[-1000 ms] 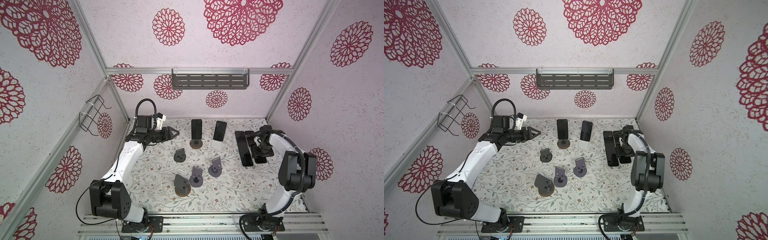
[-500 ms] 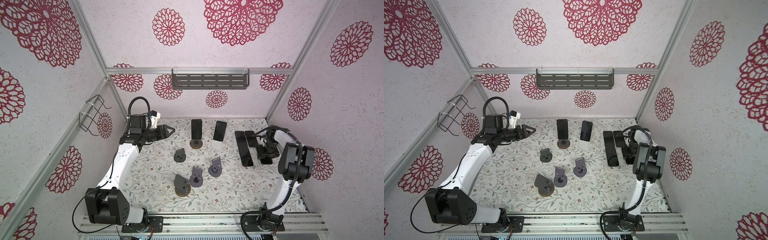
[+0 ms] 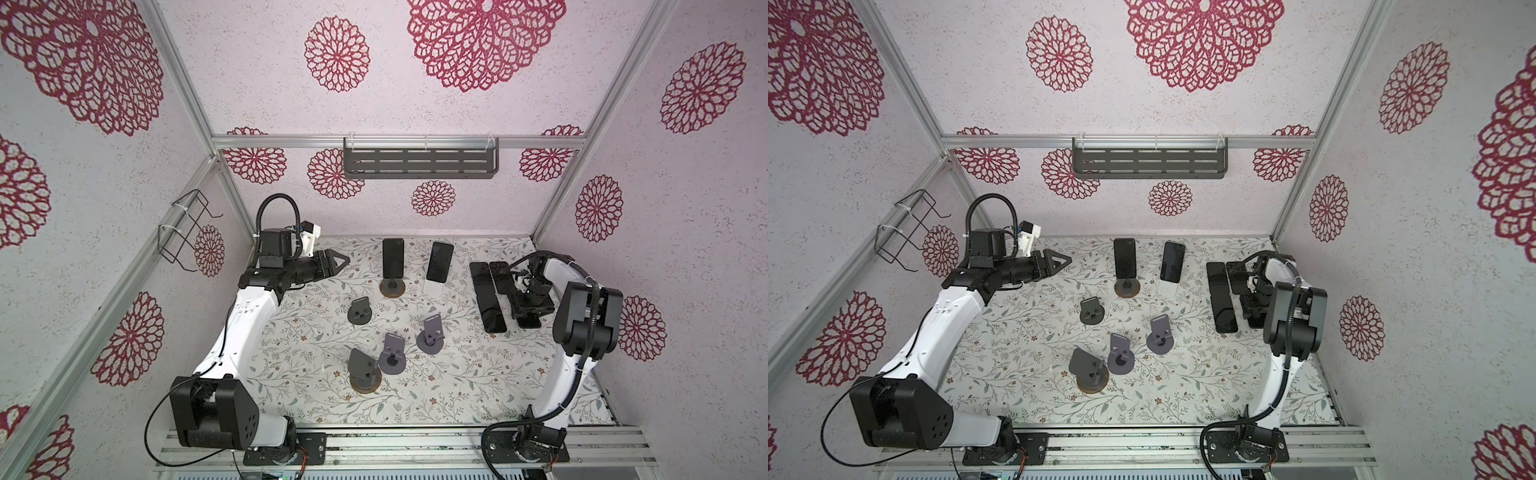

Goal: Remove the phone from the phone stand
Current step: 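Lower the phone flat beside the other flat phones and open the right gripper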

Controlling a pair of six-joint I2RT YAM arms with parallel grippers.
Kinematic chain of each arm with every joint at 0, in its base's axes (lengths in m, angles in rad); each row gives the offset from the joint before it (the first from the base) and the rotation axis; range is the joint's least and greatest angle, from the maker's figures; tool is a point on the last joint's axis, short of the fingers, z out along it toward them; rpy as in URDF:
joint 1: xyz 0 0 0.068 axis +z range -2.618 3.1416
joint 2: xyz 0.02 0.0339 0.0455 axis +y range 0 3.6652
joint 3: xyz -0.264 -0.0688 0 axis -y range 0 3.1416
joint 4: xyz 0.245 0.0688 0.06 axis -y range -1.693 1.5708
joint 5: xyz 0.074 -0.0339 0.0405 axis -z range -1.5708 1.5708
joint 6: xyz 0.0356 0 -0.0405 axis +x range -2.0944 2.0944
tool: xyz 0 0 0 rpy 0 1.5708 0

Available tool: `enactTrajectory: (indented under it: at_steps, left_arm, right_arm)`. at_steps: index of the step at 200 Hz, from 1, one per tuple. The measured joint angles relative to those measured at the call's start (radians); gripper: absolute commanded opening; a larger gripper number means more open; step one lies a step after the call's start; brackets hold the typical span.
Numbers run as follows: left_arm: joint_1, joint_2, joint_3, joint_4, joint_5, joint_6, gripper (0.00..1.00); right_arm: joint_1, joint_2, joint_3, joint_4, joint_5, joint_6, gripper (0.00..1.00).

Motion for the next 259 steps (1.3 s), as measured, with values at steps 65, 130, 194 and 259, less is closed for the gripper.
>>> enactTrajectory:
  at_steps: [65,130,194,259]
  left_arm:
    - [0.000,0.000,0.000,0.000,0.000,0.000,0.60]
    - [0.000,0.000,0.000,0.004,0.012,-0.006,0.60]
    - [0.000,0.000,0.000,0.021,0.021,-0.013,0.60]
    - [0.000,0.000,0.000,0.025,0.022,-0.016,0.60]
  right_arm:
    - [0.009,0.039,0.000,0.010,0.000,0.002,0.14]
    - [0.011,0.056,0.021,0.006,-0.022,0.010,0.39]
    - [0.011,0.056,0.020,0.007,-0.023,0.018,0.62]
    - [0.011,0.049,0.006,0.021,-0.023,0.019,0.83]
